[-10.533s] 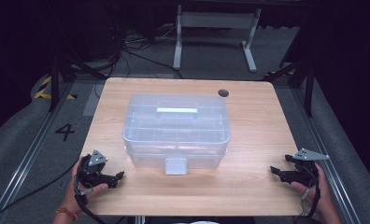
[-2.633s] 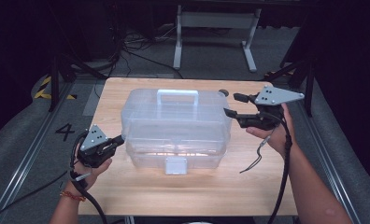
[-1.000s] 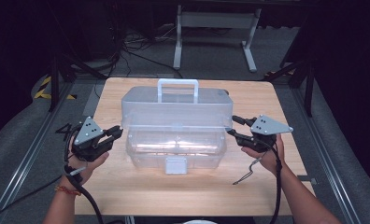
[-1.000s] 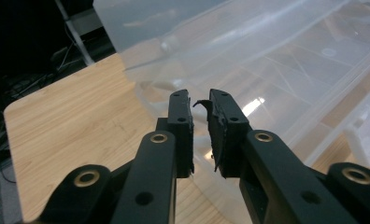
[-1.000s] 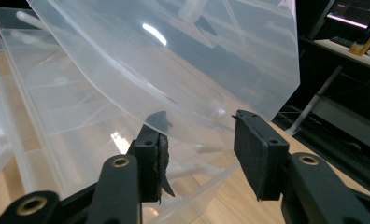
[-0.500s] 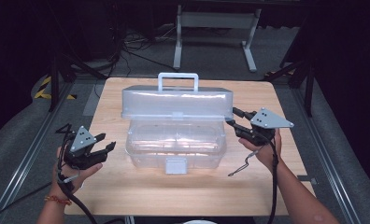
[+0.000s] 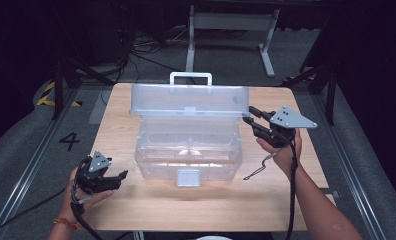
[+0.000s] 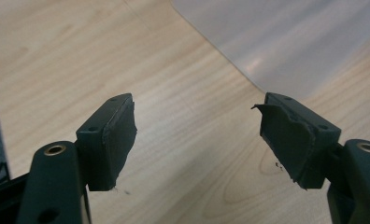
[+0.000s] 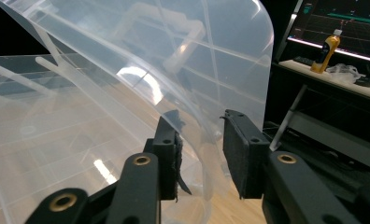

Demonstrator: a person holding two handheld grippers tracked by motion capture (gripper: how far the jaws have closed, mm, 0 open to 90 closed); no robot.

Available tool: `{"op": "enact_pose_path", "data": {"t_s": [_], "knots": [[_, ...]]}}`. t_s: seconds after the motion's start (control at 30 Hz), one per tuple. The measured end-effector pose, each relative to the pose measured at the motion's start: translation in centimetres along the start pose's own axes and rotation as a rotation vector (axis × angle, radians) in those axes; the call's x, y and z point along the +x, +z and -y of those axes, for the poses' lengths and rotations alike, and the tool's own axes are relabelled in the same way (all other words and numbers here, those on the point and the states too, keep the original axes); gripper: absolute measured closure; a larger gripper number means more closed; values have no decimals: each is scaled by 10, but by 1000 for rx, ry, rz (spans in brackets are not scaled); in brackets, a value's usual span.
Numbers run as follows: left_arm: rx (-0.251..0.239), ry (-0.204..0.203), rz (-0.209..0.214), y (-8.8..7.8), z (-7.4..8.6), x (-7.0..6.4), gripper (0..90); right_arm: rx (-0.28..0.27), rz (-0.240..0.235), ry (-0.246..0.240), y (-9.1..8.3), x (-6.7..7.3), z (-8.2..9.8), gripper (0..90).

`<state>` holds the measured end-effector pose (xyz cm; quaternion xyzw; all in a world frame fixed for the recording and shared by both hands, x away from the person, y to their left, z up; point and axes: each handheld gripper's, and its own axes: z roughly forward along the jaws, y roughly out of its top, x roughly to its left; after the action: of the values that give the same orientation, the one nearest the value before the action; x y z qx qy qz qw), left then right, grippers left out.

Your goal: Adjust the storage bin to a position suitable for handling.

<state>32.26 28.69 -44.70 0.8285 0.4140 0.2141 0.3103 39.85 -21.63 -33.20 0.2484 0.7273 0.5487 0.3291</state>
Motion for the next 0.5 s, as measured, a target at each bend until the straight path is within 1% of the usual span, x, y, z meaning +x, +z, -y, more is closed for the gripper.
{"op": "enact_pose_path", "data": {"t_s": [0.03, 0.07, 0.17, 0.2, 0.23, 0.33, 0.37, 0.4, 0.5], "knots": [[18, 9, 8, 2, 2, -1, 259, 0, 5, 2, 0, 0, -1, 689], [28, 9, 12, 6, 5, -3, 255, -3, 21, -5, 2, -1, -3, 694], [30, 7, 12, 9, 8, -3, 249, -8, 32, -2, 4, -1, -4, 698], [33, -19, 14, 11, 10, -3, 247, -12, 40, 4, 5, -1, -4, 707], [41, -27, 18, 13, 12, -2, 243, -12, 47, 13, 6, -1, -5, 716], [53, -59, 28, 19, 17, -1, 227, -20, 80, 8, 10, -2, -6, 736], [46, -68, 35, 20, 18, -1, 226, -23, 86, 14, 12, -3, -7, 741], [48, -68, 46, 20, 19, 0, 220, -24, 89, 22, 13, -4, -8, 744], [46, -67, 51, 21, 21, 0, 192, -28, 93, 28, 15, -6, -9, 753]]}}
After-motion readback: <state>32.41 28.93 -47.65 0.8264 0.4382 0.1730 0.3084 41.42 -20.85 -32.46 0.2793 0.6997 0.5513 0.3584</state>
